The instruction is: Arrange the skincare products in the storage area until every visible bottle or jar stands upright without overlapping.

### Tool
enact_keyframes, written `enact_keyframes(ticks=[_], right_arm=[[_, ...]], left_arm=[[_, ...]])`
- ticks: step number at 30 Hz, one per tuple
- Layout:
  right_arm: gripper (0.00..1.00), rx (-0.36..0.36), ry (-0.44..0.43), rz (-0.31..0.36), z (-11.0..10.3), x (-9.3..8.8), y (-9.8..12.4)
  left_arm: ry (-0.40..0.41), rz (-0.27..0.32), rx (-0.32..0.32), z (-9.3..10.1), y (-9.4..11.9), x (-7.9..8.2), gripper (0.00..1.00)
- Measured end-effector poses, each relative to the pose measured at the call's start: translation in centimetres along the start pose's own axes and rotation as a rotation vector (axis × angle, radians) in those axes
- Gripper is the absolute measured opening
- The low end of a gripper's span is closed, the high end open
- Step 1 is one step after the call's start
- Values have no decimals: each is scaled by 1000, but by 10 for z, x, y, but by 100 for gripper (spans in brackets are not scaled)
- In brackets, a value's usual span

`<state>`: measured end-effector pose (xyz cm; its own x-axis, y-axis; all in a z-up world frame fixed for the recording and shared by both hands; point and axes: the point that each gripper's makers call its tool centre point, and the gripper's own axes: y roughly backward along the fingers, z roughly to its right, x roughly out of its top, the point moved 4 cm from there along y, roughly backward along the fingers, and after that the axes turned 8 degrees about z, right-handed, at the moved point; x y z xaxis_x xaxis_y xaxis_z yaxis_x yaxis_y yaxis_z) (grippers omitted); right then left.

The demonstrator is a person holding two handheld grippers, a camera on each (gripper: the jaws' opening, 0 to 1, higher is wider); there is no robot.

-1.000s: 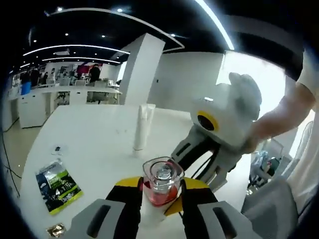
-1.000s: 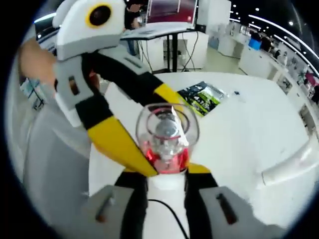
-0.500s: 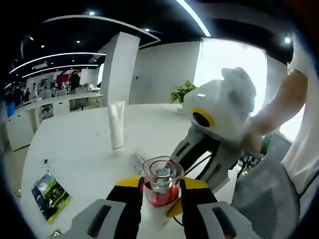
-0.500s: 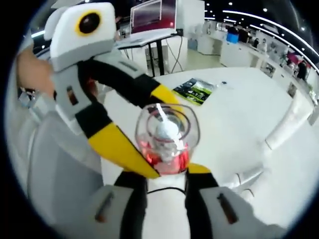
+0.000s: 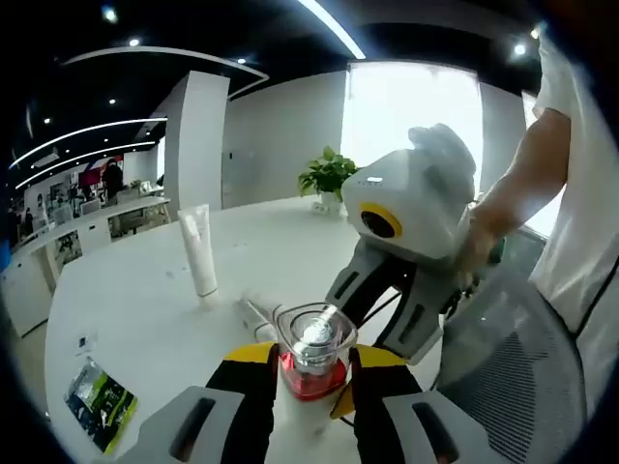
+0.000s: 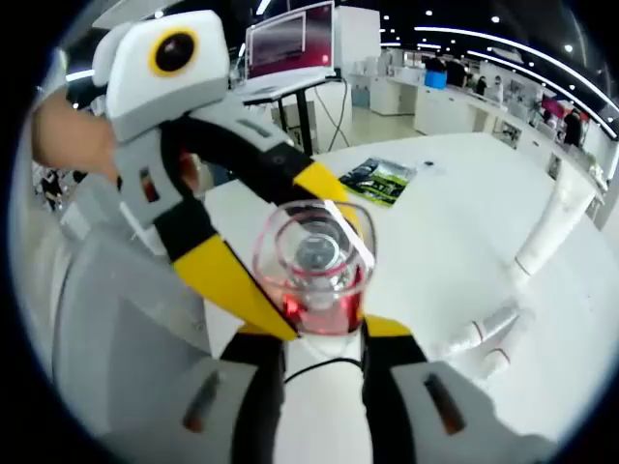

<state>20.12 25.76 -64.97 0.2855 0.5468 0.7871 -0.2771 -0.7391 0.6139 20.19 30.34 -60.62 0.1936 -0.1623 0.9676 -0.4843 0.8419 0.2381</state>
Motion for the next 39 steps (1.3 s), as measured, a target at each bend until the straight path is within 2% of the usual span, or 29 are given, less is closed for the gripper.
enact_keyframes(ticks=[5,9,12,15,18,19,22,23,25,26,27,29,30,32,34,35,36,38,39], right_arm=[[33,22,58,-56,-4,-16,6],[37,5,38,-53,0,-24,17],[39,-21,8,-40,6,-30,33],[40,-43,-31,-24,15,-36,56],[41,-62,-14,-23,26,-33,74],[41,-66,5,-25,31,-29,78],[41,-58,95,-10,38,-7,84],[42,-37,134,-5,39,4,84],[44,-4,177,-16,37,13,82],[46,23,204,-25,34,18,81],[46,85,322,-46,28,33,74],[46,123,399,-76,24,39,69],[46,170,495,-107,18,45,63],[48,201,565,-130,14,49,59],[47,256,668,-183,9,52,51],[47,265,672,-192,9,52,50],[46,320,678,-224,5,50,45],[44,366,673,-276,3,45,40],[43,370,681,-283,4,45,37]], left_arm=[[39,-4,11,-1,6,-3,30],[53,-28,46,0,10,-11,34],[81,-26,68,0,11,-15,40],[71,-58,82,1,8,-22,41],[70,-79,89,1,3,-28,41],[62,-99,110,-1,1,-31,41],[54,-114,103,-1,-5,-34,40],[42,-133,95,0,-7,-36,39],[23,-152,80,1,-8,-38,33],[-21,-174,57,1,-8,-40,31],[-55,-181,56,3,-9,-39,30],[-61,-179,47,1,-8,-34,30],[-63,-178,36,1,-7,-35,30],[-70,-177,14,0,-7,-36,29],[-95,-186,-45,-1,-7,-36,29],[-96,-188,-55,-1,-7,-36,29],[-103,-195,-97,-1,-7,-36,29],[-120,-218,-143,-2,-6,-37,29],[-125,-224,-150,-2,-7,-36,29]])
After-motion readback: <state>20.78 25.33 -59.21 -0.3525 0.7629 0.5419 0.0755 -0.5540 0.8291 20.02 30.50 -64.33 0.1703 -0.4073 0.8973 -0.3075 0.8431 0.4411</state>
